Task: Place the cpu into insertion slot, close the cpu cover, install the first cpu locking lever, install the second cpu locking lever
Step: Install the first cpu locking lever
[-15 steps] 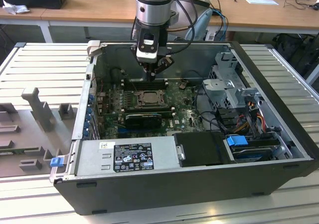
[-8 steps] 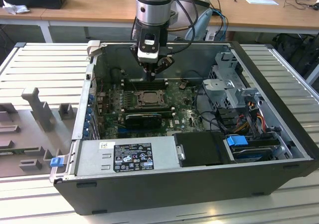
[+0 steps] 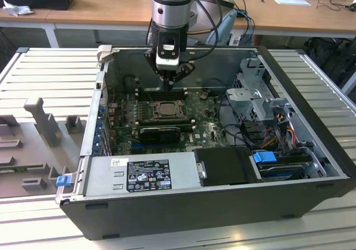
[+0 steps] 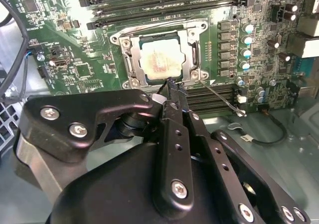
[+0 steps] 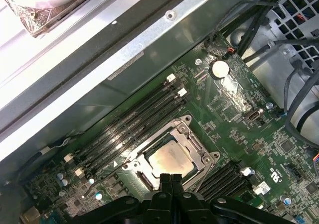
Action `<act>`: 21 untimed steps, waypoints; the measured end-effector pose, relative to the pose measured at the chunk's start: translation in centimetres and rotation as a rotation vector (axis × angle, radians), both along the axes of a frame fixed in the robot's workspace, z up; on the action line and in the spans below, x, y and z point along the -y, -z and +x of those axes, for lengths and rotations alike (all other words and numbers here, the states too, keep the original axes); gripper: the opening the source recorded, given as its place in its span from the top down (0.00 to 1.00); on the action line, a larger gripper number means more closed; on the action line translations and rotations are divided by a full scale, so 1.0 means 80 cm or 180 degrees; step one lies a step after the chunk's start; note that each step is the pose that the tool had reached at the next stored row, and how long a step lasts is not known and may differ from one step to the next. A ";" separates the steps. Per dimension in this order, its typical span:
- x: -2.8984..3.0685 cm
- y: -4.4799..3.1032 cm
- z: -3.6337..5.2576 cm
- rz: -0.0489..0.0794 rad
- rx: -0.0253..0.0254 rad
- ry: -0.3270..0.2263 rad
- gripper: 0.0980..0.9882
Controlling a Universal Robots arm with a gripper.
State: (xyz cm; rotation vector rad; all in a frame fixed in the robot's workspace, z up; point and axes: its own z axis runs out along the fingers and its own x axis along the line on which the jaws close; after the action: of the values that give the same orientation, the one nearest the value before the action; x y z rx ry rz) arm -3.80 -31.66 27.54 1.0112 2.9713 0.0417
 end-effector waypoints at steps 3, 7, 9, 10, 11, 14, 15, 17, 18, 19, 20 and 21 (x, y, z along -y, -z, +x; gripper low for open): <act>0.0000 0.0000 0.000 0.0000 0.0000 -0.0044 0.99; 0.0000 0.0000 0.000 0.0000 0.0000 -0.0118 0.99; 0.0000 0.0000 0.000 0.0000 0.0000 -0.0143 0.99; 0.0000 0.0000 0.000 0.0000 0.0000 -0.0155 0.99; 0.0000 0.0000 0.000 0.0000 0.0000 -0.0171 0.99; 0.0000 0.0000 0.000 0.0000 0.0000 -0.0232 0.99; 0.0000 0.0000 0.000 0.0000 0.0000 -0.0245 0.99; 0.0000 0.0000 0.000 0.0000 0.0000 -0.0272 0.99; 0.0000 0.0000 0.000 0.0000 0.0000 -0.0283 0.99; 0.0000 0.0000 0.000 0.0000 0.0000 -0.0302 0.99; 0.0000 0.0000 0.000 0.0000 0.0000 -0.0315 0.99; 0.0000 0.0000 0.000 0.0000 0.0000 -0.0327 0.99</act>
State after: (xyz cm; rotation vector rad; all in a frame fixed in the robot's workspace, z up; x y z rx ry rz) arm -3.80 -31.66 27.54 0.8577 3.0207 0.0419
